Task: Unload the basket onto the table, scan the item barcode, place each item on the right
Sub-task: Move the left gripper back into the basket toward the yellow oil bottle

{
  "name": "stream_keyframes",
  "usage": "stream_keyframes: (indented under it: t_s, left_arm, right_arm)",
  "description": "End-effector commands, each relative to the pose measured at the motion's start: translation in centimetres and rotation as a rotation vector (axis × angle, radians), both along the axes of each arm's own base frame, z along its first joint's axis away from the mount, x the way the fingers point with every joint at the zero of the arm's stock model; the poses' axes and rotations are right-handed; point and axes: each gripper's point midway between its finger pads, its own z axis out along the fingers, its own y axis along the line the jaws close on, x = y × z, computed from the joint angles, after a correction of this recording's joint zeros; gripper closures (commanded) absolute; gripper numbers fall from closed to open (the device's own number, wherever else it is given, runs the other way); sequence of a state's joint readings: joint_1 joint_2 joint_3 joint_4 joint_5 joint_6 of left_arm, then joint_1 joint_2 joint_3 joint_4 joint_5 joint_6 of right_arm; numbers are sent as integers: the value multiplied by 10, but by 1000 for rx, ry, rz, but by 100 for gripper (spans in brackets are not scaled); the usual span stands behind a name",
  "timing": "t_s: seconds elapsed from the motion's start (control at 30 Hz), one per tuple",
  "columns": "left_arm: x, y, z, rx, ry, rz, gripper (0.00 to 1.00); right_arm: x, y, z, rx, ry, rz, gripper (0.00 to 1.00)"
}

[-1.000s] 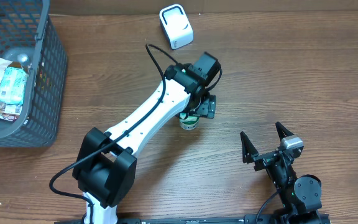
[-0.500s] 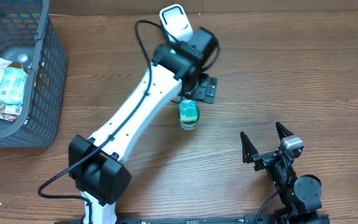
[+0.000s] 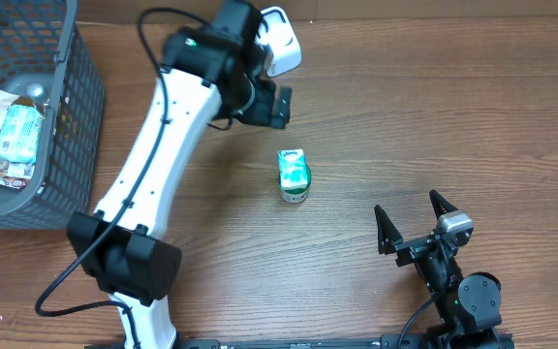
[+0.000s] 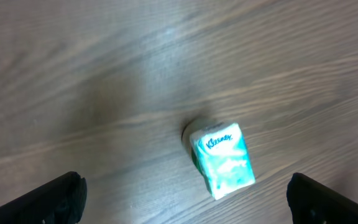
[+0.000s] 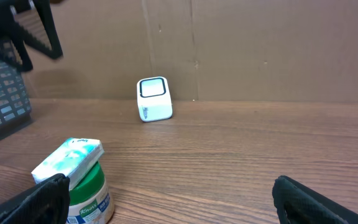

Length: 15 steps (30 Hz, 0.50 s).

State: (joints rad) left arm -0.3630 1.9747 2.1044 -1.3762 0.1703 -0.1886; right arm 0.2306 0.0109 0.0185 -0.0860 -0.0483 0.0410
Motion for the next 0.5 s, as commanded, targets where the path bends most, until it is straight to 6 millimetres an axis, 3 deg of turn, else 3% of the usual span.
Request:
stream_keyframes:
  t_s: [0.0,0.27,0.37,0.47]
  left_arm:
    - [13,9,53,-96,-134,-60,0]
    - [44,72,155,-98,-453,64,0]
    - [51,114,192,-21,-590,159,0]
    - [53,156,216,71,-677,277,0]
  right_arm:
    - [0,2,-2,-4,-4,9,0]
    - [0,2,-2,-4,-4,9,0]
    - [0,2,-2,-4,-4,9,0]
    - [0,2,-2,-4,-4,9,0]
